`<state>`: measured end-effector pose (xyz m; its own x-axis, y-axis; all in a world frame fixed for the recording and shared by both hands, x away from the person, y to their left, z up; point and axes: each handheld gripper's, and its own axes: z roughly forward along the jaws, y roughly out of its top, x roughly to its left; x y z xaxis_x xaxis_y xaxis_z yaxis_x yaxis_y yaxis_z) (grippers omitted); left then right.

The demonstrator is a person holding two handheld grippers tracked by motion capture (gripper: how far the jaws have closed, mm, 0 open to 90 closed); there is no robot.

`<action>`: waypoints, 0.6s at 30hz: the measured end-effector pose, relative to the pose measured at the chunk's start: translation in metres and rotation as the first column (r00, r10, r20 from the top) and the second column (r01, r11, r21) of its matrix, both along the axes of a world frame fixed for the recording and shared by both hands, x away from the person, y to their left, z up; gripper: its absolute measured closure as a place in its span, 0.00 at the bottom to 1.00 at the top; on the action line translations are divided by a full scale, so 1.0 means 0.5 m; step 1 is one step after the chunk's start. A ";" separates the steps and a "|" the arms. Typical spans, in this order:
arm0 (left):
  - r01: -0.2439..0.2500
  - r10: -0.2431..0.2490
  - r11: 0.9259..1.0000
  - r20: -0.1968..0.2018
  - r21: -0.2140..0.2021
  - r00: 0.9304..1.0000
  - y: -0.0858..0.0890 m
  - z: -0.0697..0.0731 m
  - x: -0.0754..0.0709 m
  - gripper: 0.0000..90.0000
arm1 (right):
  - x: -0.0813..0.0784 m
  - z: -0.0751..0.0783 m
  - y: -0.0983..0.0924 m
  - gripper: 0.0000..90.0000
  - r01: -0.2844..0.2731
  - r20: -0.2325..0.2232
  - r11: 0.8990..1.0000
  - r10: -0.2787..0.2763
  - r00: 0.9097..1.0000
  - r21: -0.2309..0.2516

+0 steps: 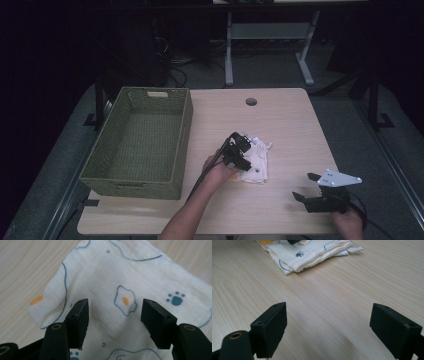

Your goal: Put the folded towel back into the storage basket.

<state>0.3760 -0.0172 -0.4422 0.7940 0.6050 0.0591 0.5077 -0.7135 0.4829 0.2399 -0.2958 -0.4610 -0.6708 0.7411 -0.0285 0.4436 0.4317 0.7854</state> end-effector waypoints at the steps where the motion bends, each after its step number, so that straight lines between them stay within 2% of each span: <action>1: -0.001 0.001 1.000 -0.002 0.003 1.000 0.000 -0.002 0.003 0.45 | 0.000 0.000 0.000 0.15 0.001 0.000 1.000 -0.001 1.000 0.002; 3: -0.012 0.012 1.000 -0.008 0.009 1.000 -0.001 -0.007 0.005 0.47 | 0.000 0.001 -0.001 0.15 0.003 0.002 1.000 -0.003 1.000 0.005; 6: -0.023 0.023 1.000 -0.030 -0.015 0.999 0.000 -0.011 0.008 0.51 | -0.001 0.001 -0.001 0.15 0.000 0.005 1.000 0.000 1.000 0.006; 9: -0.026 0.024 0.999 -0.037 -0.036 0.999 0.005 -0.012 0.009 0.55 | -0.001 0.001 -0.001 0.15 0.005 0.004 1.000 -0.005 1.000 0.008; 12: -0.023 0.022 0.999 -0.029 -0.043 0.999 0.008 -0.013 0.008 0.57 | 0.000 0.002 -0.001 0.15 0.004 0.007 1.000 -0.004 1.000 0.013; 13: -0.022 0.021 0.999 -0.027 -0.049 0.999 0.009 -0.014 0.007 0.61 | 0.000 0.002 -0.001 0.15 0.004 0.007 1.000 -0.004 1.000 0.015; 18: -0.013 0.012 0.999 -0.032 -0.042 0.999 0.007 -0.011 0.004 0.68 | -0.001 0.002 0.001 0.15 0.003 0.007 1.000 -0.003 1.000 0.012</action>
<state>0.3780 -0.0138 -0.4478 0.7875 0.6163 0.0080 0.5322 -0.6864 0.4957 0.2394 -0.2951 -0.4600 -0.6683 0.7435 -0.0243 0.4392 0.4208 0.7938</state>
